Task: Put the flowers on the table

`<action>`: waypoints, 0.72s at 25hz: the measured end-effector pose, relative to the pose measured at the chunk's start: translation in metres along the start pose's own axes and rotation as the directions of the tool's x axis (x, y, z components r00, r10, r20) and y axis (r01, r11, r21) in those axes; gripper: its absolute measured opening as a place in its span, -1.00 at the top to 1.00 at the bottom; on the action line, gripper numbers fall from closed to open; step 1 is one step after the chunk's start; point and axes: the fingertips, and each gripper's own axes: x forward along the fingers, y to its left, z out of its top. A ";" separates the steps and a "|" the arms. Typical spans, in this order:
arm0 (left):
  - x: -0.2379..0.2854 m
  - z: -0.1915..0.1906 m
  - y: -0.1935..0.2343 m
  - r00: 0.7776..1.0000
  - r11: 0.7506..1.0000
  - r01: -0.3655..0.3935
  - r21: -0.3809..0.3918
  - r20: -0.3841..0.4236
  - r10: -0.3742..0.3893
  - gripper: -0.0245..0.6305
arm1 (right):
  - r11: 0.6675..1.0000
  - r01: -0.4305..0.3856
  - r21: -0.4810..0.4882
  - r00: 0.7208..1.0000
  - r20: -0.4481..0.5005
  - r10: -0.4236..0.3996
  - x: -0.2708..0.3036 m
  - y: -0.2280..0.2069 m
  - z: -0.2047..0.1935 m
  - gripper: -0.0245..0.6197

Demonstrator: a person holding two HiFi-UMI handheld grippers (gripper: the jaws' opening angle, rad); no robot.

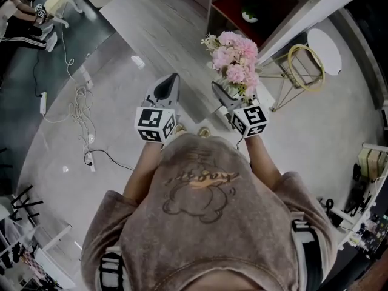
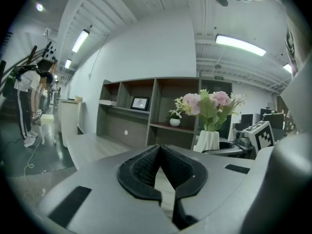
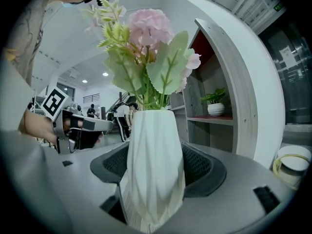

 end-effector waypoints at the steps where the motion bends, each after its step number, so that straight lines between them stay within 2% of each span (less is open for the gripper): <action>1: 0.003 0.001 0.002 1.000 1.000 0.009 0.001 -0.001 -0.009 0.87 | 1.000 0.006 -0.002 1.000 0.002 -0.006 0.005 -0.002 0.001 -0.08; 9: 0.021 -0.003 0.023 0.999 0.999 0.050 0.001 -0.017 -0.050 0.87 | 0.999 0.030 -0.022 0.999 0.023 -0.029 0.049 -0.015 0.000 -0.08; 18: 0.033 -0.009 0.039 0.998 0.998 0.051 -0.024 -0.037 -0.052 0.87 | 0.999 0.031 -0.018 1.000 0.002 -0.031 0.092 -0.028 -0.014 -0.08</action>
